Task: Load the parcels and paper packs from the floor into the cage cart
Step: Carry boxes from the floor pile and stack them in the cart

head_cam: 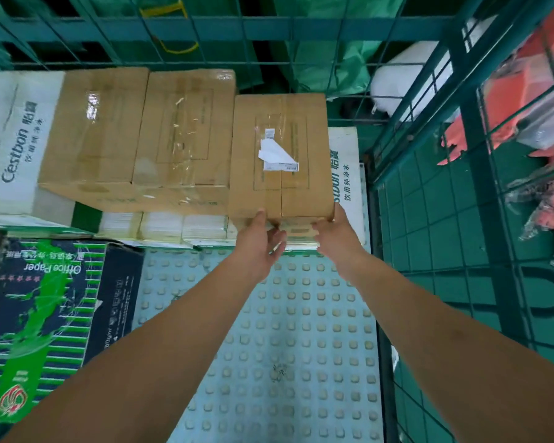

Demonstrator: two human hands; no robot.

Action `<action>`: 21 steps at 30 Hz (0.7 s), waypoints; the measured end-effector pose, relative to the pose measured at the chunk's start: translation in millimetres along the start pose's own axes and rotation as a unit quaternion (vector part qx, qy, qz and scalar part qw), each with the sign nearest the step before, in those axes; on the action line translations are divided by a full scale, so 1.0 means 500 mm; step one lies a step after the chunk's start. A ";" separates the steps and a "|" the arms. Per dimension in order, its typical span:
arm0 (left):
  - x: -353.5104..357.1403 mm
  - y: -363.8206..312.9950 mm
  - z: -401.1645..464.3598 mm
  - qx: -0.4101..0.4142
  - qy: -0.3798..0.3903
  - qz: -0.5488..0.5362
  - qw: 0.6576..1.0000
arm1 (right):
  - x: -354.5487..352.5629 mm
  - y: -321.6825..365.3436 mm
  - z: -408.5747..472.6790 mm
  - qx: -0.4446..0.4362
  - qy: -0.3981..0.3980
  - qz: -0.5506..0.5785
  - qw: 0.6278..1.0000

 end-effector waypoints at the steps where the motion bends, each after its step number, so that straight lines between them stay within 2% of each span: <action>1: 0.004 -0.018 0.012 0.007 0.003 -0.003 1.000 | 0.003 0.012 0.014 -0.014 -0.005 -0.012 1.000; 6: 0.029 -0.091 0.064 0.027 0.007 0.042 0.999 | 0.005 0.061 0.063 -0.014 -0.012 -0.025 1.000; 9: 0.044 -0.107 0.070 0.039 0.007 0.059 0.997 | 0.019 0.065 0.080 0.005 -0.022 0.029 0.999; 11: 0.044 -0.105 0.070 0.041 0.010 0.062 0.997 | 0.017 0.055 0.091 -0.011 -0.010 -0.053 0.998; 13: 0.040 -0.097 0.062 0.041 0.025 0.053 0.997 | 0.014 0.057 0.080 -0.027 0.031 -0.010 0.999; 14: 0.035 -0.093 0.057 0.045 0.035 0.047 0.997 | 0.010 0.049 0.078 -0.029 0.015 0.021 0.999; 17: 0.022 -0.079 0.028 0.056 0.041 0.033 0.997 | 0.015 0.031 0.041 -0.015 0.064 0.114 0.991; 21: -0.008 -0.063 -0.040 0.068 0.023 0.058 0.996 | 0.020 0.016 -0.037 0.008 0.066 0.150 0.986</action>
Point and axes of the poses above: each hand's wrist, its own z-axis towards the middle knuckle, its own x-axis out of the palm, y = z × x, the point moved 1 cm from there along z, towards the middle knuckle, and after that the axes turned 2 degrees about -z, right-handed, at the moved point
